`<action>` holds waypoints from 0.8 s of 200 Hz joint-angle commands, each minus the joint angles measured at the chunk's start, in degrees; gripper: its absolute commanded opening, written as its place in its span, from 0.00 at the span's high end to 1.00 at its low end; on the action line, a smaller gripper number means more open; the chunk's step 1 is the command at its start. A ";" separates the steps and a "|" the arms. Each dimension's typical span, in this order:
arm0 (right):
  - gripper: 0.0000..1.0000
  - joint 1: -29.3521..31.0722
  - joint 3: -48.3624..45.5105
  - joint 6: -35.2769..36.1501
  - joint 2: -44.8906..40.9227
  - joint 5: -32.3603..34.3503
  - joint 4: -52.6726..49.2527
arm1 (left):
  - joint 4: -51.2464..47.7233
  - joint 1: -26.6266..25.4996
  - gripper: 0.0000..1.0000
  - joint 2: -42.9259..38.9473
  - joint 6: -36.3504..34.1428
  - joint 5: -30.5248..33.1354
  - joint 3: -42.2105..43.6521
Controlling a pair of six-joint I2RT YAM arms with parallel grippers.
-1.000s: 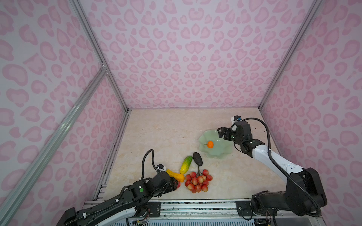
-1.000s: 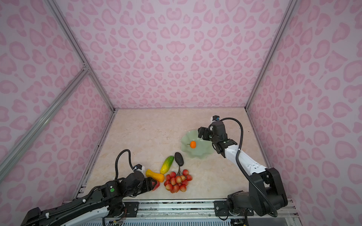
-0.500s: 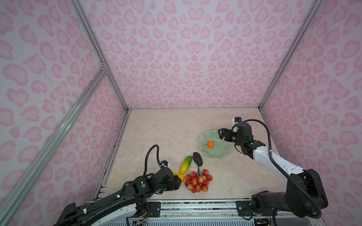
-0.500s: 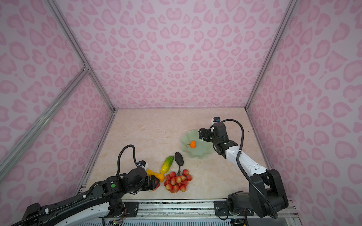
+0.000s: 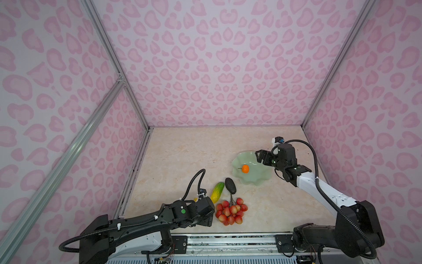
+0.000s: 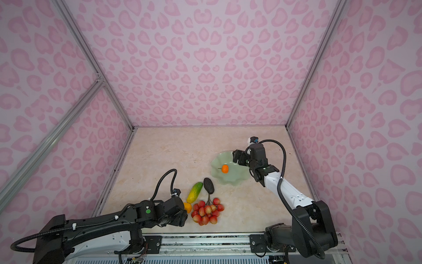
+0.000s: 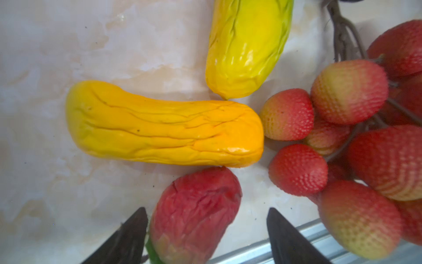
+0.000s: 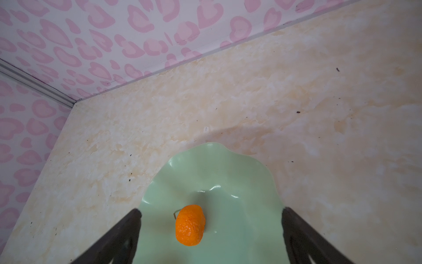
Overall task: Place and organize the fake fruits in the fruit bowl
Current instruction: 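Lower the left gripper and grasp the red-pink peach, then carry the peach into the bowl beside the orange and release it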
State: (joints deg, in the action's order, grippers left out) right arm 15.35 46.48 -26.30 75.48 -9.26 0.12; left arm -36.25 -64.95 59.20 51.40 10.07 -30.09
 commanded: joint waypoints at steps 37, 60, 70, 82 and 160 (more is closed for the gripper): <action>0.05 -0.08 -0.73 0.47 -0.83 -0.06 0.74 | 2.61 -0.18 0.43 2.18 -1.00 2.11 1.21; 0.05 -0.20 -0.90 0.37 -0.93 -0.06 0.86 | 2.73 -0.18 0.51 0.83 -2.36 1.73 1.08; 0.05 -0.20 -1.10 0.30 -1.04 0.01 0.98 | 2.59 -0.20 0.53 -0.20 -2.95 1.39 1.17; 0.05 -0.26 -1.15 0.35 -1.28 0.10 1.07 | 2.10 -0.18 0.56 -2.06 -3.82 1.11 1.06; 0.03 -1.65 -1.65 1.29 -4.62 0.23 0.28 | 0.95 10.88 0.55 -1.80 -25.50 -1.79 -19.72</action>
State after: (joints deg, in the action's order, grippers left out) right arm 13.98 45.21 -26.11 72.10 -9.02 0.10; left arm -38.22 -58.52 52.60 37.60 10.72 -42.94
